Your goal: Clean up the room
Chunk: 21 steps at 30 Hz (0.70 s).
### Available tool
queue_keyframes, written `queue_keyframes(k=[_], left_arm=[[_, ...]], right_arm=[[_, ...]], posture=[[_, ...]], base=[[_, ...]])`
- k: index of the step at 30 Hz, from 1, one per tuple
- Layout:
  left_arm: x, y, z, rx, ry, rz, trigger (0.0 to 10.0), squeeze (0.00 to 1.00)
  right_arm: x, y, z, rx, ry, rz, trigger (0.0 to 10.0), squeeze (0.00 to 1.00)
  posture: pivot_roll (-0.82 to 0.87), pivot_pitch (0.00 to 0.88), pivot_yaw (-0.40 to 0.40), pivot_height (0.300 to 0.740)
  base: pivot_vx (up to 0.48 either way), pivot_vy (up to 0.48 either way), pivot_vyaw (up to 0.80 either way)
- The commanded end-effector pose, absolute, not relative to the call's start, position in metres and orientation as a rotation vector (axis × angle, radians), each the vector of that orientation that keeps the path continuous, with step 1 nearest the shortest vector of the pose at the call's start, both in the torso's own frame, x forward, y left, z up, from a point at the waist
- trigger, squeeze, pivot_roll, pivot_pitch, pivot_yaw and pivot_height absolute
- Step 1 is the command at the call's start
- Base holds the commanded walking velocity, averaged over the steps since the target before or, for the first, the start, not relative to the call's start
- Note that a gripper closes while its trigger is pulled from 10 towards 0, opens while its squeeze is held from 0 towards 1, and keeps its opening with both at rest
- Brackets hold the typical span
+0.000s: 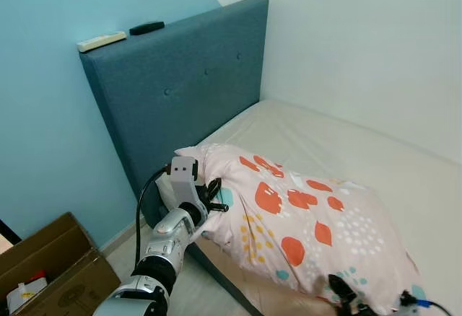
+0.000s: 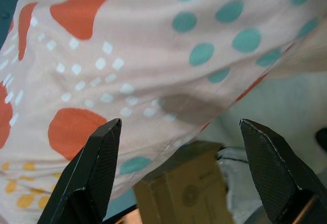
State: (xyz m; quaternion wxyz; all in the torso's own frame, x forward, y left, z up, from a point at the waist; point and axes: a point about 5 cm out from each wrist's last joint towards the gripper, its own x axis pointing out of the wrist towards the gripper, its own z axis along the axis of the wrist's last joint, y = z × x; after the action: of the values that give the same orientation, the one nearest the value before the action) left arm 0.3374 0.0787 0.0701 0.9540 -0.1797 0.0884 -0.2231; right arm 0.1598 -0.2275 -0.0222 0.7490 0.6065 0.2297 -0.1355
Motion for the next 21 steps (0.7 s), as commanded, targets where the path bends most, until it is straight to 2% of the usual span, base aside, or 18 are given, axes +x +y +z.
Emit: queue_keyframes(k=[1,7,21], left_arm=[[0.344,0.079,0.084,-0.357,0.123,-0.467,10.0,0.00],[0.342,0.080,0.082,-0.363,0.117,-0.465,10.0,0.00],[0.341,0.092,0.085,-0.333,0.098,-0.471,10.0,0.00]], right_arm=[[0.160,-0.213,-0.032,1.406,0.450,-0.312,10.0,0.00],[0.162,-0.214,-0.042,1.403,0.382,-0.286,10.0,0.00],[0.196,-0.215,-0.051,1.414,0.325,-0.304,10.0,0.00]], posture=[[-0.09,0.033,0.001,0.740],[-0.08,0.047,0.019,0.740],[0.00,0.077,0.046,0.740]], base=[[0.000,0.000,0.00],[0.000,0.000,0.00],[0.000,0.000,0.00]])
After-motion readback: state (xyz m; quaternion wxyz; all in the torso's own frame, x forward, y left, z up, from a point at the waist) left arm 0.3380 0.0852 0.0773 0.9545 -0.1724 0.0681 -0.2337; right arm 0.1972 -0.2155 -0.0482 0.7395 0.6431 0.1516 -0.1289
